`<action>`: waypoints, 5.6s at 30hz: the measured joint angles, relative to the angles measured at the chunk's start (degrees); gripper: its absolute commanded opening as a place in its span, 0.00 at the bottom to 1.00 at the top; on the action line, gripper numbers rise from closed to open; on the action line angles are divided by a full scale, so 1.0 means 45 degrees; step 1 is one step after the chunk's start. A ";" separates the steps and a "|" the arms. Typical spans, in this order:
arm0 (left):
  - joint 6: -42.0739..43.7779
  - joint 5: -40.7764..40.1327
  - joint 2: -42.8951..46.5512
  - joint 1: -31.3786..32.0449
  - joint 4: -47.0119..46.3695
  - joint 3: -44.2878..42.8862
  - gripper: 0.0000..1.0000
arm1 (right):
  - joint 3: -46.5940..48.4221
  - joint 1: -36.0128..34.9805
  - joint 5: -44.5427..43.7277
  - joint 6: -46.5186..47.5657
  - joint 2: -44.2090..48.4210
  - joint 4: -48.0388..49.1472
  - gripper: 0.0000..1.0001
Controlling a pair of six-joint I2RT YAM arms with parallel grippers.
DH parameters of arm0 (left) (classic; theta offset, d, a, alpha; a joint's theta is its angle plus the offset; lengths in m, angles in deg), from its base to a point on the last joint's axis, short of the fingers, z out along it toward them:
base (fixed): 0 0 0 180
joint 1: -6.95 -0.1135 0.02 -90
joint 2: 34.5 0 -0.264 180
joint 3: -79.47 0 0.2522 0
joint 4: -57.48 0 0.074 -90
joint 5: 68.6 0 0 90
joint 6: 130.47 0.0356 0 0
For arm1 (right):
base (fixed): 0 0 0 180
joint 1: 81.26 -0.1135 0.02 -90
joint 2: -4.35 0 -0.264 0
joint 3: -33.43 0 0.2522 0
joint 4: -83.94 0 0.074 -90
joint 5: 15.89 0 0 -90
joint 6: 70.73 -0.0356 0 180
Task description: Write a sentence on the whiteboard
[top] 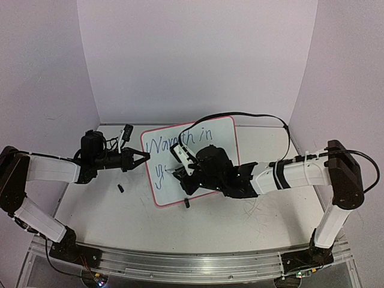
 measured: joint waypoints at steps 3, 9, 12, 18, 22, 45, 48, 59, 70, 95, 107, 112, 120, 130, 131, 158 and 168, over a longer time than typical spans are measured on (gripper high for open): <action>0.0005 -0.0002 0.0000 0.0000 0.0000 -0.0003 0.00 | -0.0089 -0.0012 0.0010 -0.0051 0.0000 -0.0089 0.00; 0.0000 -0.0003 0.0000 0.0000 0.0000 -0.0003 0.00 | -0.0322 -0.0030 0.0005 -0.0123 0.0000 -0.0175 0.00; 0.0000 -0.0003 0.0000 0.0000 0.0000 -0.0003 0.00 | -0.0428 -0.0058 -0.0058 -0.0162 0.0000 -0.0184 0.00; 0.0000 -0.0007 0.0000 0.0000 0.0005 -0.0003 0.00 | -0.0504 -0.0138 -0.0361 -0.0257 0.0000 -0.0140 0.00; 0.0000 -0.0013 0.0000 0.0000 0.0005 -0.0003 0.00 | -0.0504 -0.0178 -0.0594 -0.0284 0.0000 -0.0117 0.00; 0.0000 -0.0050 0.0000 0.0000 0.0005 -0.0003 0.00 | -0.0494 -0.0179 -0.1151 -0.0414 0.0024 0.0422 0.00; 0.0000 -0.0051 0.0000 0.0000 0.0005 -0.0003 0.00 | -0.0494 -0.0177 -0.1185 -0.0414 0.0024 0.0445 0.00; 0.0000 -0.0056 0.0000 0.0000 0.0015 -0.0003 0.00 | -0.0398 -0.0145 -0.1334 -0.0462 0.0024 0.0647 0.00; 0.0000 -0.0051 0.0000 0.0000 0.0082 -0.0003 0.00 | -0.0055 0.0016 -0.1312 -0.0453 0.0010 0.0885 0.00; 0.0000 -0.0041 0.0039 0.0000 0.0113 -0.0003 0.00 | -0.0029 0.0008 -0.0759 -0.0585 -0.0058 0.0808 0.00; 0.0005 -0.0008 0.0039 0.0000 0.0112 -0.0003 0.00 | -0.1271 0.0282 -0.0574 -0.0588 0.1224 0.1097 0.00; 0.0005 -0.0003 0.0044 0.0000 0.0112 -0.0003 0.00 | -0.1200 0.0444 -0.0522 -0.0562 0.1141 0.1090 0.00; 0.0005 0.0003 0.0044 0.0000 0.0112 -0.0003 0.00 | -0.0965 0.0439 -0.0259 -0.0438 0.0831 0.1096 0.00; 0.0005 0.0012 0.0044 0.0000 0.0112 -0.0003 0.00 | -0.0778 0.0439 -0.0314 -0.0389 0.0589 0.1097 0.00; 0.0005 0.0011 0.0044 0.0000 0.0112 -0.0003 0.00 | -0.0767 0.0439 -0.0321 -0.0388 0.0561 0.1104 0.00; 0.0005 0.0010 0.0044 0.0000 0.0112 -0.0003 0.00 | -0.1008 0.0175 -0.0434 -0.0483 0.0466 0.0980 0.00; 0.0005 0.0007 0.0044 0.0000 0.0112 -0.0003 0.00 | -0.1335 0.0104 -0.0423 -0.0604 0.0466 0.0865 0.00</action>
